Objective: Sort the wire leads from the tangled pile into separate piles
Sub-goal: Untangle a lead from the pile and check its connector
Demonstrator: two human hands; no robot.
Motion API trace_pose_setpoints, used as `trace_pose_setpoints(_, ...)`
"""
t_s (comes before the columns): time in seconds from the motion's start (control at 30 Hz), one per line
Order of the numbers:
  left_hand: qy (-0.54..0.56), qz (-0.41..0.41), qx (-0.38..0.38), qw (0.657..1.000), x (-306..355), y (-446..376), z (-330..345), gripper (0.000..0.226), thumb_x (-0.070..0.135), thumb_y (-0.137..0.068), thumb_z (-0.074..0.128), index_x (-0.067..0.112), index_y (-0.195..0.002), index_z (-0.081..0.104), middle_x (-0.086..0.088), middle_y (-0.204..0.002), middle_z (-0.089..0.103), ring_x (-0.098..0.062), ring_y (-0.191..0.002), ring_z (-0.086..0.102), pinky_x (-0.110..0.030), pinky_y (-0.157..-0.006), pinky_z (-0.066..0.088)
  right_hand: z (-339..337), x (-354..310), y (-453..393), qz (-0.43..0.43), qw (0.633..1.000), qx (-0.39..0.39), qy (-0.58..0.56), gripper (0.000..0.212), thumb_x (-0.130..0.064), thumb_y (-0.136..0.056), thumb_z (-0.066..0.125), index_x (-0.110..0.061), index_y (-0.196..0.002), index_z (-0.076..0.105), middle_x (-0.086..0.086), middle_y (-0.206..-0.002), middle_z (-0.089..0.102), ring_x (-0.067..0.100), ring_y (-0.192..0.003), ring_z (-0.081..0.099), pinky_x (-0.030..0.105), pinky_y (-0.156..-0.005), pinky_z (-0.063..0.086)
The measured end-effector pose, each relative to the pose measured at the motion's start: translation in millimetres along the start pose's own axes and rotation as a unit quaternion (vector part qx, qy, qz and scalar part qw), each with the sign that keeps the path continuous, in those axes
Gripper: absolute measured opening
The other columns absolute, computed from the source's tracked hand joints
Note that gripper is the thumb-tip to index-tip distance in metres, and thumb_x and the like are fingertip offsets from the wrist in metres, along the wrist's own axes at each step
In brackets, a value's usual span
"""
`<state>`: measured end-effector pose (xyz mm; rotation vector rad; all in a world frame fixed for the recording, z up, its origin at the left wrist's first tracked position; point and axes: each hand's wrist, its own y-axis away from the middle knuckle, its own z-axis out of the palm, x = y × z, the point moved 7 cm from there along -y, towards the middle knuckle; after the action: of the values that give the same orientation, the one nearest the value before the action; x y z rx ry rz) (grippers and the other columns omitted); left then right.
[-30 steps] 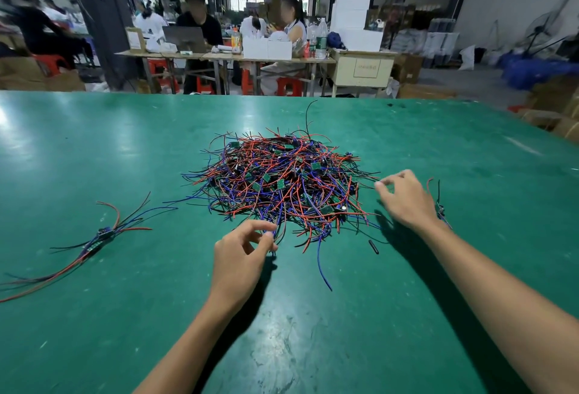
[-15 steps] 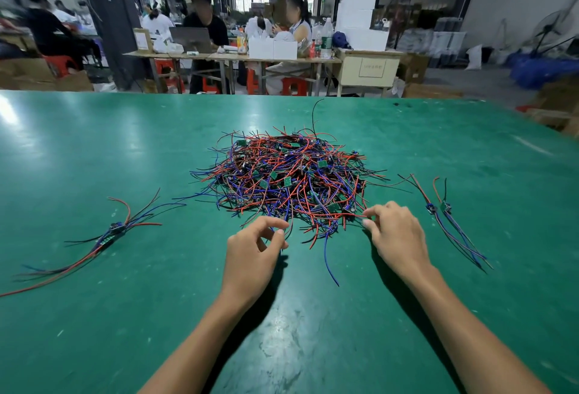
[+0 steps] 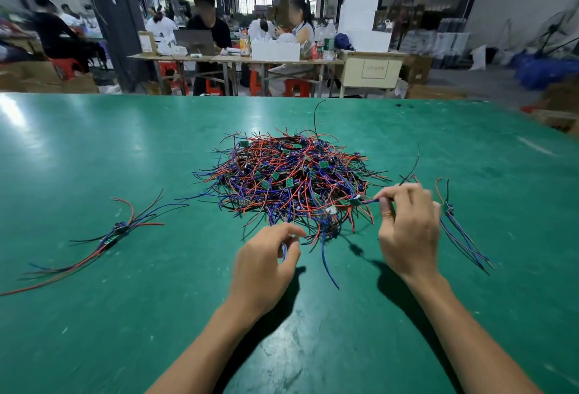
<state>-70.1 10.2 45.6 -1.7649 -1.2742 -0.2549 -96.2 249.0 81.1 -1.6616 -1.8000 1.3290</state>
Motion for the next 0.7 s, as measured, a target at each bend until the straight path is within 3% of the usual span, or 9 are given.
trace_pose_setpoints(0.1, -0.037, 0.062, 0.029, 0.997, 16, 1, -2, 0.016, 0.019, -0.089, 0.064, 0.023, -0.103, 0.07, 0.012, -0.097, 0.06, -0.008, -0.091, 0.055, -0.029, -0.081, 0.047, -1, -3, 2, 0.029, 0.999, 0.031, 0.012, 0.005, -0.023, -0.095, 0.061, -0.021, -0.093, 0.066, 0.013, -0.137, 0.041, 0.033, -0.123, 0.039, 0.045, -0.098, 0.028)
trace_pose_setpoints(0.17, -0.057, 0.085, 0.044, 0.994, 22, 1, -2, 0.018, 0.02, -0.09, 0.063, 0.021, -0.107, 0.07, 0.008, -0.105, 0.06, -0.012, -0.1, 0.055, -0.029, -0.088, 0.044, 0, -7, 5, 0.013, 0.999, 0.032, 0.008, 0.006, -0.024, -0.095, 0.059, -0.024, -0.092, 0.065, 0.01, -0.14, 0.042, 0.029, -0.126, 0.038, 0.042, -0.098, 0.023)
trace_pose_setpoints(0.3, -0.076, 0.095, 0.012, 0.992, 32, -8, 10, 0.036, 0.026, -0.096, 0.059, 0.021, -0.133, 0.061, 0.008, -0.132, 0.058, -0.012, -0.123, 0.051, -0.029, -0.101, 0.037, 3, -10, 8, -0.01, 0.999, 0.015, -0.044, 0.013, -0.023, -0.098, 0.052, -0.032, -0.092, 0.058, -0.017, -0.1, 0.061, 0.013, -0.1, 0.055, 0.036, -0.088, 0.02)
trace_pose_setpoints(0.43, -0.114, 0.09, -0.096, 0.985, 38, -29, 41, 0.052, 0.037, -0.102, 0.049, 0.025, -0.152, 0.039, 0.01, -0.153, 0.043, -0.01, -0.141, 0.033, -0.031, -0.113, 0.023, -2, -7, 6, 0.023, 0.992, 0.04, -0.119, 0.015, -0.024, -0.099, 0.051, -0.037, -0.093, 0.055, -0.029, -0.092, 0.058, 0.002, -0.091, 0.051, 0.034, -0.087, 0.021)
trace_pose_setpoints(0.53, -0.095, 0.077, -0.124, 0.985, 45, -44, 63, 0.038, 0.038, -0.101, 0.052, 0.026, -0.137, 0.056, 0.009, -0.136, 0.059, -0.011, -0.131, 0.042, -0.032, -0.104, 0.018, -1, -2, 6, 0.016, 0.981, 0.031, -0.191, 0.011, -0.024, -0.097, 0.052, -0.033, -0.094, 0.059, -0.028, -0.096, 0.06, 0.006, -0.09, 0.054, 0.041, -0.09, 0.033)
trace_pose_setpoints(0.63, -0.064, 0.06, -0.096, 0.992, 47, -54, 69, 0.017, 0.036, -0.1, 0.057, 0.028, -0.108, 0.069, 0.013, -0.114, 0.068, -0.01, -0.114, 0.05, -0.033, -0.093, 0.018, 5, 17, 7, 0.07, 0.964, 0.015, -0.255, 0.013, -0.031, -0.096, 0.052, -0.024, -0.094, 0.063, -0.016, -0.095, 0.064, 0.02, -0.09, 0.06, 0.055, -0.087, 0.045)
trace_pose_setpoints(0.7, -0.033, 0.062, -0.07, 0.995, 45, -56, 65, 0.015, 0.038, -0.099, 0.058, 0.028, -0.102, 0.07, 0.015, -0.109, 0.069, -0.008, -0.11, 0.051, -0.032, -0.09, 0.019, 8, 31, 8, 0.107, 0.954, 0.019, -0.279, 0.015, -0.034, -0.096, 0.052, -0.025, -0.093, 0.063, -0.013, -0.094, 0.066, 0.023, -0.092, 0.062, 0.056, -0.086, 0.047)
